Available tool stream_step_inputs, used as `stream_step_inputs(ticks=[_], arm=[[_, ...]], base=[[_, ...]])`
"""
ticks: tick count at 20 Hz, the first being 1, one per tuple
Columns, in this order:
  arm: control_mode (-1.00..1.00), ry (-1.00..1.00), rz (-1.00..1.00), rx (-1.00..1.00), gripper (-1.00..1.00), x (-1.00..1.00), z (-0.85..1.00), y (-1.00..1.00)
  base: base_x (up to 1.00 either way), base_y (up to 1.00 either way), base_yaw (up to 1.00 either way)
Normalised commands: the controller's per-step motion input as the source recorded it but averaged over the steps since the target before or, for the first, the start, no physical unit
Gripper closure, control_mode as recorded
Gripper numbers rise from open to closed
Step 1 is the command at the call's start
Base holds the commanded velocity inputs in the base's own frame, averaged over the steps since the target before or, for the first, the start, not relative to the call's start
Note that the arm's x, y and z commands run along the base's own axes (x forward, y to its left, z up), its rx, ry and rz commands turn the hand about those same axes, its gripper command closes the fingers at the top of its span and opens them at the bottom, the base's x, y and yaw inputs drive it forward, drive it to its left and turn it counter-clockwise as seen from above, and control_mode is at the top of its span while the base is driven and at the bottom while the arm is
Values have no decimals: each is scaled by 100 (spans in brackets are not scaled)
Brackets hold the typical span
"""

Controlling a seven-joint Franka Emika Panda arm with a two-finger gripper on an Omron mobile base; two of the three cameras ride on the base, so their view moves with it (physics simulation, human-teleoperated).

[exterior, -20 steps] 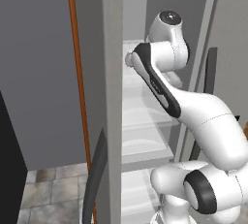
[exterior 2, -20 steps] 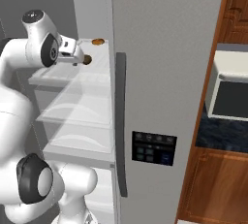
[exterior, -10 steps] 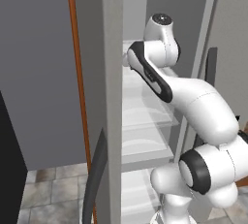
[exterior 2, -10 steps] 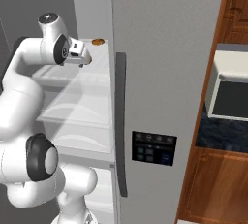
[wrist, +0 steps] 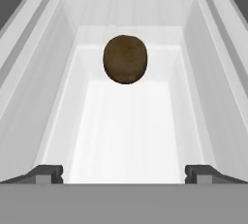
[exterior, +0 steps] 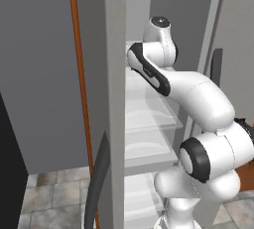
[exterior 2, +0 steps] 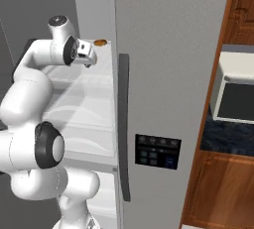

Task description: Pick the tangerine and kiwi from the fridge and place them on the plate next to the blender to make a fruit smoothie.

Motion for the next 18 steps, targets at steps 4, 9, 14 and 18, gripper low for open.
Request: stream_step_inputs(ticks=[4, 9, 14, 18], arm=[[-100, 0, 0, 0, -100, 45, -5, 0], [-100, 0, 0, 0, -100, 46, -8, 0], [-100, 0, 0, 0, -100, 35, -12, 0], [-100, 0, 0, 0, -100, 37, -12, 0]], base=[[0, 0, 0], [0, 0, 0], [0, 0, 0], [0, 0, 0]])
